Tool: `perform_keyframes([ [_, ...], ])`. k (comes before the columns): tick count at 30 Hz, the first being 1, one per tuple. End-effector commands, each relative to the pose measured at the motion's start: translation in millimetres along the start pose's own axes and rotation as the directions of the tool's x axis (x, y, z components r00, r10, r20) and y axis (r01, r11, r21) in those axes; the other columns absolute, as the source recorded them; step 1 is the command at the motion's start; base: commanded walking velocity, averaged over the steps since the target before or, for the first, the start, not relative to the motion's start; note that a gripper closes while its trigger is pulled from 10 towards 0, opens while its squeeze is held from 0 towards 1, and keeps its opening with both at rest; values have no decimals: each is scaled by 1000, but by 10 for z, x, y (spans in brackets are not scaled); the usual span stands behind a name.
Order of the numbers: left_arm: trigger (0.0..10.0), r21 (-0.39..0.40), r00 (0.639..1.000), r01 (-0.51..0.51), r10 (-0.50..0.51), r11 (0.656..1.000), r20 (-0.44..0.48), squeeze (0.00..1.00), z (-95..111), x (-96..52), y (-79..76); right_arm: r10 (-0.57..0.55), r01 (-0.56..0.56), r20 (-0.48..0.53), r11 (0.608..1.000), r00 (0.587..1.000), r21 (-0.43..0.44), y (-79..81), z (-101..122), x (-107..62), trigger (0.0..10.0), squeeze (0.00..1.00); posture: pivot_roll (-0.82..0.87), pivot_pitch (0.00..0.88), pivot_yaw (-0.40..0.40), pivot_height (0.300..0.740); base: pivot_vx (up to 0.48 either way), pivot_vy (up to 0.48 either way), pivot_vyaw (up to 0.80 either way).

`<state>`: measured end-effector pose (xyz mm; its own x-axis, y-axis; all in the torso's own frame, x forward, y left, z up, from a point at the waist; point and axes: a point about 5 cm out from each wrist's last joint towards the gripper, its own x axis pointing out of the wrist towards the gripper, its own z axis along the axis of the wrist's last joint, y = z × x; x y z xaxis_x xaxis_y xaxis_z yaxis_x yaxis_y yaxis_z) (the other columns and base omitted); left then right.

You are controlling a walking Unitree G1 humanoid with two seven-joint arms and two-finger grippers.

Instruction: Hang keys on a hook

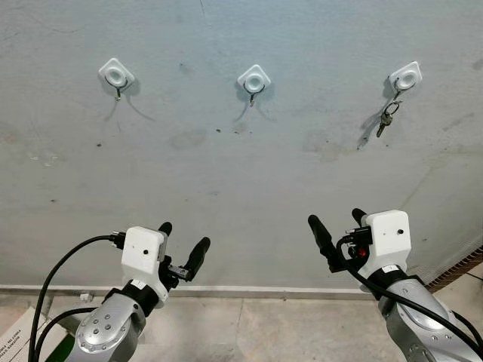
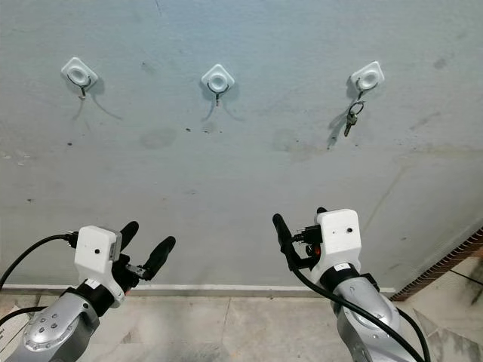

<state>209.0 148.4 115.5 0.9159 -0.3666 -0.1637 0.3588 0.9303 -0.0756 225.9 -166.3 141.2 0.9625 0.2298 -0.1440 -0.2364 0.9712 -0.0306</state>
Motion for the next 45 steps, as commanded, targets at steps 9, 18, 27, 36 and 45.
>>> perform_keyframes([
  [9, 10000, 6, 1000, 7, -7, 1000, 2, 0, 33, -21, -12, -1, 1, -16, 1000, 1000, 13, 5, -24, 5, 10000, 0, -27, 90, 35, 740, 0, 0, 0],
  [18, 10000, 4, 1000, 9, -9, 1000, 0, 0, 31, -26, -22, 2, -2, -19, 1000, 1000, 11, 6, -23, 3, 10000, 0, -27, 93, 32, 740, 0, 299, 0],
  [27, 10000, 8, 1000, 13, -13, 1000, -3, 0, 28, -27, -30, 5, -4, -18, 1000, 1000, 12, 14, -22, 13, 10000, 0, -26, 96, 32, 740, 0, 426, 0],
  [36, 10000, 18, 1000, 15, -15, 1000, -4, 0, 26, -18, -37, 3, -2, -21, 1000, 1000, 11, 16, -27, 13, 10000, 0, -26, 96, 32, 740, 0, 265, 0],
  [45, 10000, 21, 1000, 4, -4, 1000, 1, 0, 37, -18, -38, 4, -4, -23, 1000, 1000, 13, 27, -34, 10, 10000, 0, -25, 99, 36, 740, 0, 0, 0],
])
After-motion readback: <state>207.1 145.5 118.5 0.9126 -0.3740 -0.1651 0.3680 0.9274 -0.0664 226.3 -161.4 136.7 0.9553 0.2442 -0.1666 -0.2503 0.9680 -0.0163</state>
